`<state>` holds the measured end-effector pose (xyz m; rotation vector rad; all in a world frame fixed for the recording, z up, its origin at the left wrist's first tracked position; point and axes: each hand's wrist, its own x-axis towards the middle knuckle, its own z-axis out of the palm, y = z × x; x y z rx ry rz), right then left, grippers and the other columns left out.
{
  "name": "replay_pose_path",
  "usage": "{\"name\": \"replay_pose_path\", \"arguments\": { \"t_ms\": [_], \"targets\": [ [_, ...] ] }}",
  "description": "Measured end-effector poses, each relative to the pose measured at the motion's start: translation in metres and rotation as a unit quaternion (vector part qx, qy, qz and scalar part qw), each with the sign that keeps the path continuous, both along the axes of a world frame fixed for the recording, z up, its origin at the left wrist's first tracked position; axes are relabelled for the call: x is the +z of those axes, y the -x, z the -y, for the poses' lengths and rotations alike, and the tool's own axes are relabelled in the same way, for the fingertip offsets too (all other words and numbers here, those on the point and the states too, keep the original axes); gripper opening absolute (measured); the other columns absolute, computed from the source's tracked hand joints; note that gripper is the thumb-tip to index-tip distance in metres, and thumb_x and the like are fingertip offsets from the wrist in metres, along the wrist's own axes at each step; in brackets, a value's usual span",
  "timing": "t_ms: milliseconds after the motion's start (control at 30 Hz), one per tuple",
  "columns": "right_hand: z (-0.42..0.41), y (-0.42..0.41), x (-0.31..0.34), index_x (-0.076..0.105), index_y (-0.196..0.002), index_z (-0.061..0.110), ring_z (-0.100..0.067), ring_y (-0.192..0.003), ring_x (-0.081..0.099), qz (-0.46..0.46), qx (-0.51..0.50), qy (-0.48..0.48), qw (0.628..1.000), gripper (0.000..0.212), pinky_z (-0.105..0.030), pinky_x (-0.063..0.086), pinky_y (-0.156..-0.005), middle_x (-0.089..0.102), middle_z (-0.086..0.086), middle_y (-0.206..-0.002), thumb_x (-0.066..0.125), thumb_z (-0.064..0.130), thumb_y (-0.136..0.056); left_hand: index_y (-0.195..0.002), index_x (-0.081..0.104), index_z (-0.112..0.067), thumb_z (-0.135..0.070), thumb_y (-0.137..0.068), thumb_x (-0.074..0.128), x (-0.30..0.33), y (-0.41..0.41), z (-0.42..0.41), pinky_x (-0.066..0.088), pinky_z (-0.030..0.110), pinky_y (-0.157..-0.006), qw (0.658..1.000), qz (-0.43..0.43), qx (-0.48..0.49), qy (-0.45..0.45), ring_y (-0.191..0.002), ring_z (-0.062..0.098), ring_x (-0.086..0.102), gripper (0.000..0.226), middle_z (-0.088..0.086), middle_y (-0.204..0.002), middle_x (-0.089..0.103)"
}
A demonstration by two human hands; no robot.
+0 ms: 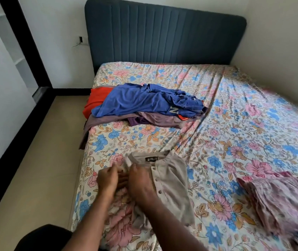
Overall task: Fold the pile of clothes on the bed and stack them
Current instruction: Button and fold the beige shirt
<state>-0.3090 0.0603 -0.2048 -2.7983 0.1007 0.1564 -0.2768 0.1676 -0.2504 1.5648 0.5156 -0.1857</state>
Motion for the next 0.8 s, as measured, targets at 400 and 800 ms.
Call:
{"name": "replay_pose_path", "arguments": {
  "t_ms": [400, 800],
  "targets": [
    [0.114, 0.031, 0.003, 0.071, -0.098, 0.015, -0.013, -0.075, 0.063, 0.162, -0.226, -0.176, 0.944, 0.015, -0.023, 0.046, -0.063, 0.072, 0.002, -0.096, 0.058, 0.021, -0.101, -0.057, 0.047, -0.017, -0.06, -0.099, 0.047, 0.016, -0.004, 0.014, 0.031, 0.022, -0.054, 0.962, 0.016, -0.167, -0.214, -0.049, 0.017, 0.047, 0.06, -0.002, -0.052, 0.045],
    [0.158, 0.032, -0.013, 0.072, -0.089, 0.004, -0.029, -0.079, 0.074, -0.055, -0.331, -0.35, 0.875, 0.051, -0.044, 0.064, -0.071, 0.075, -0.011, -0.085, 0.074, 0.056, -0.085, -0.057, 0.051, -0.015, -0.033, -0.085, 0.08, 0.003, 0.02, 0.024, 0.023, 0.022, -0.05, 0.979, 0.065, -0.099, -0.168, -0.047, 0.013, 0.038, 0.044, -0.008, -0.045, 0.043]
  ]
}}
